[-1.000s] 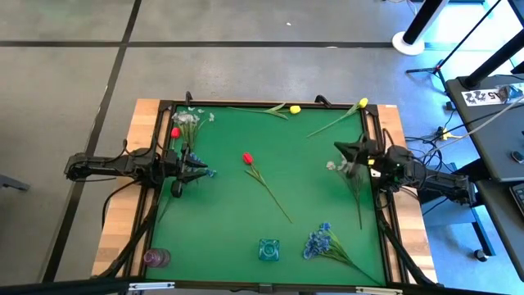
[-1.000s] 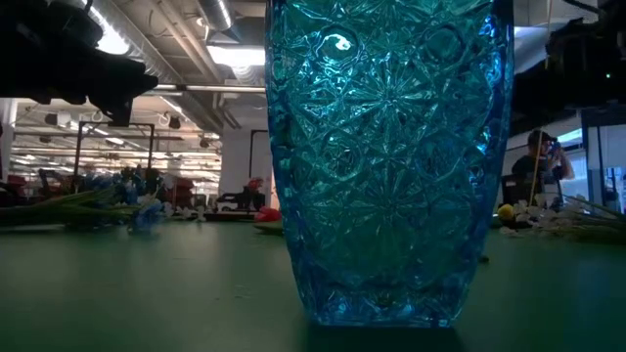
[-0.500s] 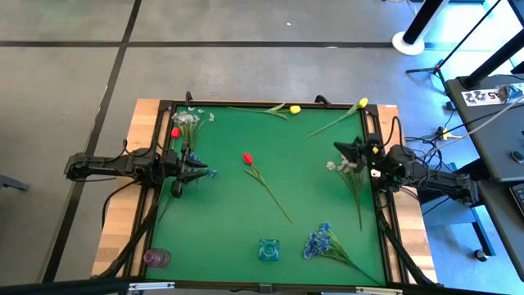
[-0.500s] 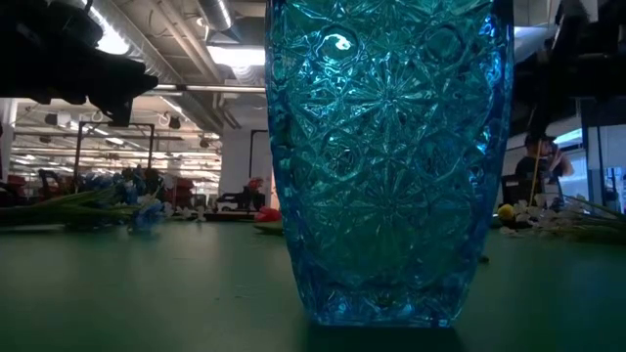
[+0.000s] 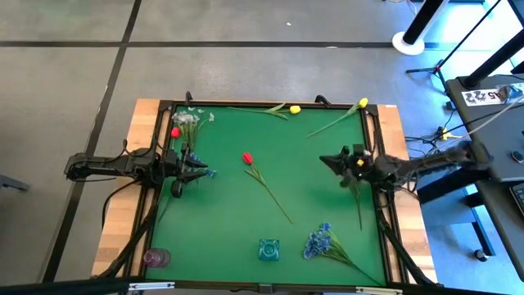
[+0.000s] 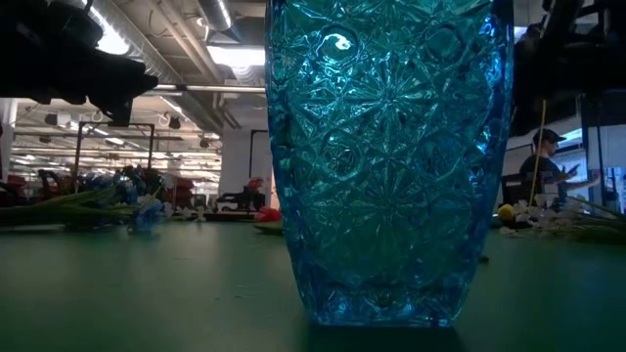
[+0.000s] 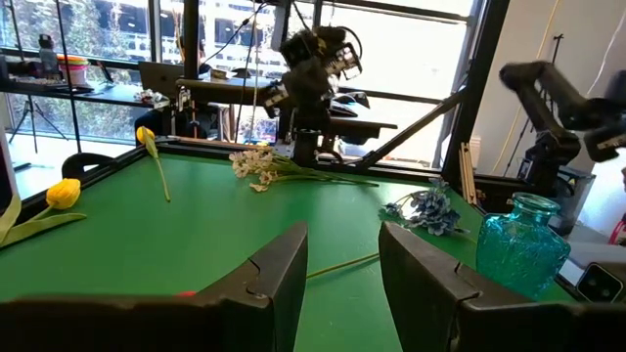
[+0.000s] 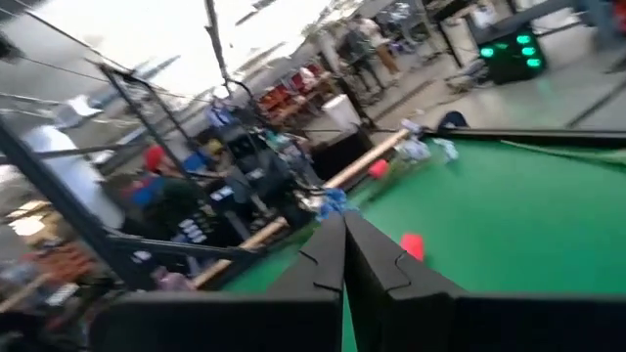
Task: Sort flowers into vase by color
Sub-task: Put the right red flower into the blue vase
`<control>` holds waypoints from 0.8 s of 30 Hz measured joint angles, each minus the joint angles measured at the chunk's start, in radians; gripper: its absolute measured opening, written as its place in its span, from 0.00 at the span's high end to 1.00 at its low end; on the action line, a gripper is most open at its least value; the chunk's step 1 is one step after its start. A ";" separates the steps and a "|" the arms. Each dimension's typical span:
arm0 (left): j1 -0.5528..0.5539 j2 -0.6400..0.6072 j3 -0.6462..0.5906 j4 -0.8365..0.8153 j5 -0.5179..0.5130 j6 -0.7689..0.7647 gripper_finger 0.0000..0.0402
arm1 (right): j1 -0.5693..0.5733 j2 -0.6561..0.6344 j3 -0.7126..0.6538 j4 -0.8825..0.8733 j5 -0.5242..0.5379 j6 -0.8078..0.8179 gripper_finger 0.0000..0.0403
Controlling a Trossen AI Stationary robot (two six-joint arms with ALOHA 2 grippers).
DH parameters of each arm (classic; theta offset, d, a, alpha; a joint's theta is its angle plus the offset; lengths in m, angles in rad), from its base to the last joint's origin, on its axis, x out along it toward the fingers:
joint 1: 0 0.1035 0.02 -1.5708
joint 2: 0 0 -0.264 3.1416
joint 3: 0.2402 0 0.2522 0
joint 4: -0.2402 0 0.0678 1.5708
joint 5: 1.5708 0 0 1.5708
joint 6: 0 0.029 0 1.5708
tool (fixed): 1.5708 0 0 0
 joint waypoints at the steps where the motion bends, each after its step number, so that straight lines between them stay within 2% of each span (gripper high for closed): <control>1: 0.000 0.000 0.000 0.000 0.000 0.000 0.69 | 0.034 0.068 0.002 0.050 0.047 -0.001 1.00; 4: 0.000 0.000 0.000 0.000 0.000 0.000 0.69 | 0.108 0.262 0.038 0.145 0.147 0.000 1.00; 6: 0.000 0.000 0.000 0.000 0.000 0.000 0.69 | 0.135 0.373 0.093 0.178 0.174 -0.001 1.00; 8: 0.000 0.000 0.000 0.000 0.000 0.000 0.69 | 0.139 0.471 0.156 0.178 0.169 -0.022 1.00; 12: 0.000 0.000 0.000 0.000 0.000 0.000 0.69 | 0.138 0.636 0.272 0.150 0.077 -0.045 1.00; 15: 0.000 0.000 0.000 0.000 0.000 0.000 0.69 | 0.117 0.735 0.370 0.129 0.072 -0.063 1.00; 19: 0.000 0.000 0.000 0.000 0.000 0.000 0.69 | 0.118 0.859 0.552 -0.102 0.109 -0.063 0.96; 24: 0.000 0.000 0.000 0.000 0.000 0.000 0.69 | 0.110 1.037 0.848 -0.534 0.145 -0.068 0.77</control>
